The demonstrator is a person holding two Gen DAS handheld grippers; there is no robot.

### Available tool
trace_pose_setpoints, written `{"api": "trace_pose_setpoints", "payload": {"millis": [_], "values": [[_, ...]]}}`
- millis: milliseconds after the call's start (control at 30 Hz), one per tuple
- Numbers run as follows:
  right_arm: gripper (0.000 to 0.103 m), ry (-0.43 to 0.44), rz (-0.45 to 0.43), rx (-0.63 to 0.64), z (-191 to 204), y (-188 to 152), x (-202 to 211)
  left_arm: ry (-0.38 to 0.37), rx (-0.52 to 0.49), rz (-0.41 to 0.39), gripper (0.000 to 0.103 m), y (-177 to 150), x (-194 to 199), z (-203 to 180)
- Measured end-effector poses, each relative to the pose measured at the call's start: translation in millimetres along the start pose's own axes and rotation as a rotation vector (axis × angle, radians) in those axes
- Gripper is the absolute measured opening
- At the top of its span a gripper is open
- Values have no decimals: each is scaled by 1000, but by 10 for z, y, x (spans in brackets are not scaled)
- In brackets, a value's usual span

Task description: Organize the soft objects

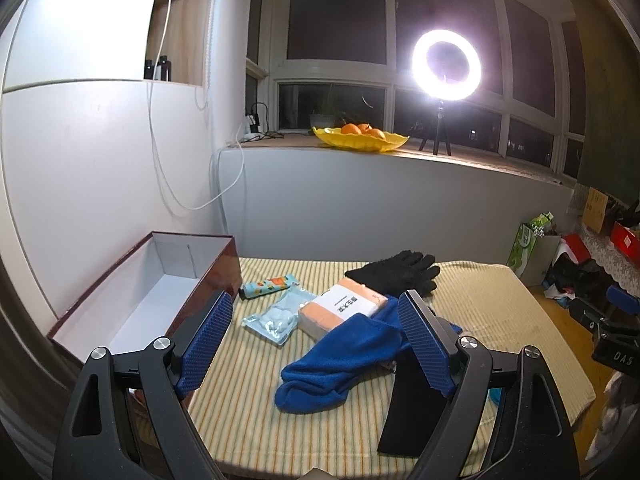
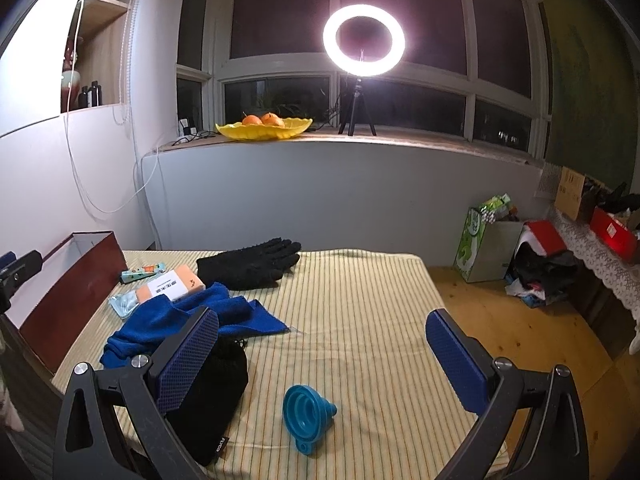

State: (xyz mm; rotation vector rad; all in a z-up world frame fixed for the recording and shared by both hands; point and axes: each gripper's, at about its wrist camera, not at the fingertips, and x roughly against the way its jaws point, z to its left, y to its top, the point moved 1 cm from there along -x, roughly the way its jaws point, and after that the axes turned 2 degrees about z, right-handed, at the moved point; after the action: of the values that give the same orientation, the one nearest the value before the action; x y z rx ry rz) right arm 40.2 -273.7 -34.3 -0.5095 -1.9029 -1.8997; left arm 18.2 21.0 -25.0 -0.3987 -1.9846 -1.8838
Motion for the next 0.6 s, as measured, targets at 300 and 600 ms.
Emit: {"api": "trace_pose_setpoints", "payload": {"millis": [300,600], "values": [[102,89,68,-35,-142,-21,-93,-42,28,95,85,-166,-113,138],[102,163,149,-12,-80,-79,-240,-138,32,230,85,-368,-237,144]]}}
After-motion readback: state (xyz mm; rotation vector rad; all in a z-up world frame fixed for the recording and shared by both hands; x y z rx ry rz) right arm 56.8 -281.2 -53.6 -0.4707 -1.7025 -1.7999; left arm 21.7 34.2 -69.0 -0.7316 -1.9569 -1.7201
